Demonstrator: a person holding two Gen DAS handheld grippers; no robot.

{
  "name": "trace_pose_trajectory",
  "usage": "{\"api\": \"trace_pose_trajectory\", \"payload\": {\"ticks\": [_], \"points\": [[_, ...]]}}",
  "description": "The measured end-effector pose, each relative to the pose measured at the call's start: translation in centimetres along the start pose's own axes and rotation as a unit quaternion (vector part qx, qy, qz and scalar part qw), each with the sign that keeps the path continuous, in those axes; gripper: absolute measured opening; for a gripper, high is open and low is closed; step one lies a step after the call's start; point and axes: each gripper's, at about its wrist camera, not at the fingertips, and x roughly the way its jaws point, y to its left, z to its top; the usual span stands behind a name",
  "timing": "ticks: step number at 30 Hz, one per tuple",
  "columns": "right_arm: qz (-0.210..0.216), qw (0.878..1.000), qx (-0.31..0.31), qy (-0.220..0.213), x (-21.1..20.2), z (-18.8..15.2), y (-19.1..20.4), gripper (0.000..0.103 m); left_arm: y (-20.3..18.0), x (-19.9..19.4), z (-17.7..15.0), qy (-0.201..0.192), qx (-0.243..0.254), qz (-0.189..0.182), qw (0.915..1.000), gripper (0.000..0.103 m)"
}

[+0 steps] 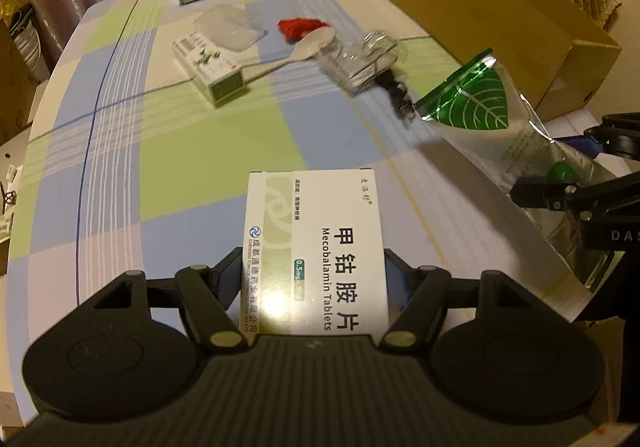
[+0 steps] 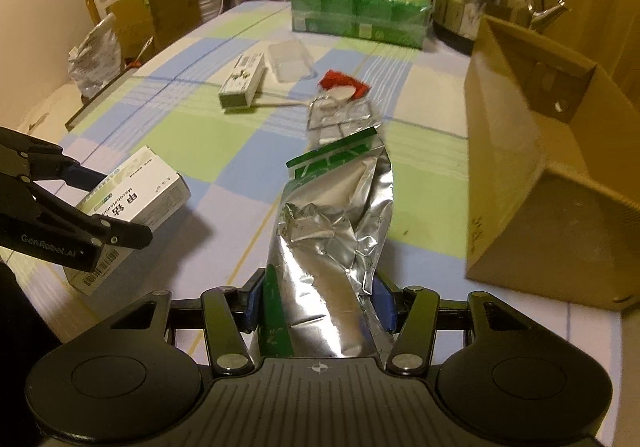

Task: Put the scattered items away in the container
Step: 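Lift and carry the medicine box and foil pouch toward the cardboard box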

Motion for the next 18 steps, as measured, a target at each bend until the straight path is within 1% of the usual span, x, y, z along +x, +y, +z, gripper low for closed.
{"api": "trace_pose_trajectory", "payload": {"ticks": [9,18], "points": [[-0.017,0.999,0.007,-0.037,-3.3,1.2,-1.7,0.051,-3.0,-1.6,2.9,-0.031,0.016,-0.01,0.9993,0.067],[-0.045,0.995,0.022,-0.088,-7.2,2.9,-4.6,0.051,-6.8,-3.3,7.0,-0.065,0.014,-0.036,0.9971,0.067]]}}
